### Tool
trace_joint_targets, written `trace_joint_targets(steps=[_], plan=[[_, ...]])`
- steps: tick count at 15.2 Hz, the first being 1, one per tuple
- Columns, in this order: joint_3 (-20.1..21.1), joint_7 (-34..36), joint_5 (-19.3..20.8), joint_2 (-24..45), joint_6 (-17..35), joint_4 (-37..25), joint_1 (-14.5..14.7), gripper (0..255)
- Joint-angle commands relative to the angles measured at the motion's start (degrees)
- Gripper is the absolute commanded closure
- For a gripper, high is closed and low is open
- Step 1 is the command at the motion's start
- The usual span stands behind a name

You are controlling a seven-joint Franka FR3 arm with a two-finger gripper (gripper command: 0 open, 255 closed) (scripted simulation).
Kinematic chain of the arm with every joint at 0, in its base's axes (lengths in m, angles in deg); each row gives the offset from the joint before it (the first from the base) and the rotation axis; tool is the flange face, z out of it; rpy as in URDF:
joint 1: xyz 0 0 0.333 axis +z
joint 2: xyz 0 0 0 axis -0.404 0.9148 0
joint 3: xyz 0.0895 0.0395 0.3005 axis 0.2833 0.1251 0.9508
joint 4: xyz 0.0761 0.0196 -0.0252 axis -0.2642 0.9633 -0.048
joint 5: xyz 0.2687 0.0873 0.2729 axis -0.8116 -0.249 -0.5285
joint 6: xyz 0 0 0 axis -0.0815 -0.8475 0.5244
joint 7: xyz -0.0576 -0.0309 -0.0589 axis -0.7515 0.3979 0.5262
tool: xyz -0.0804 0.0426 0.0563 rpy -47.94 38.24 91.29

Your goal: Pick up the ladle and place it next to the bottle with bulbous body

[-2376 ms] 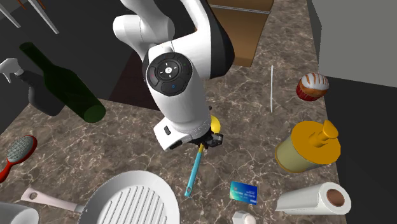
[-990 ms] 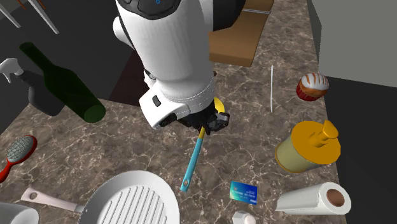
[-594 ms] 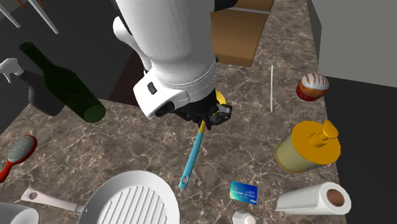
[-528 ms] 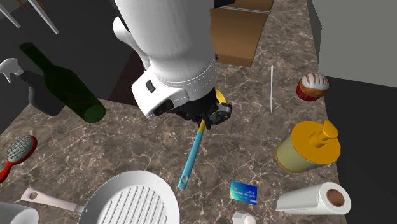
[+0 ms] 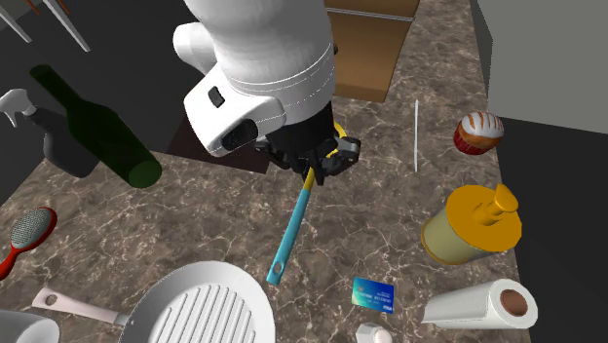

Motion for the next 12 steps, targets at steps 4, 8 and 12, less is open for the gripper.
trace_joint_targets(steps=[4, 8, 12], plan=[[0.09, 1.00, 0.41, 0.90, -3.89, -4.81, 0.03, 255], [0.17, 1.80, 0.83, 1.91, -7.08, -9.01, 0.07, 255], [0.33, 2.70, 1.33, 3.23, -10.36, -13.61, 0.17, 255]])
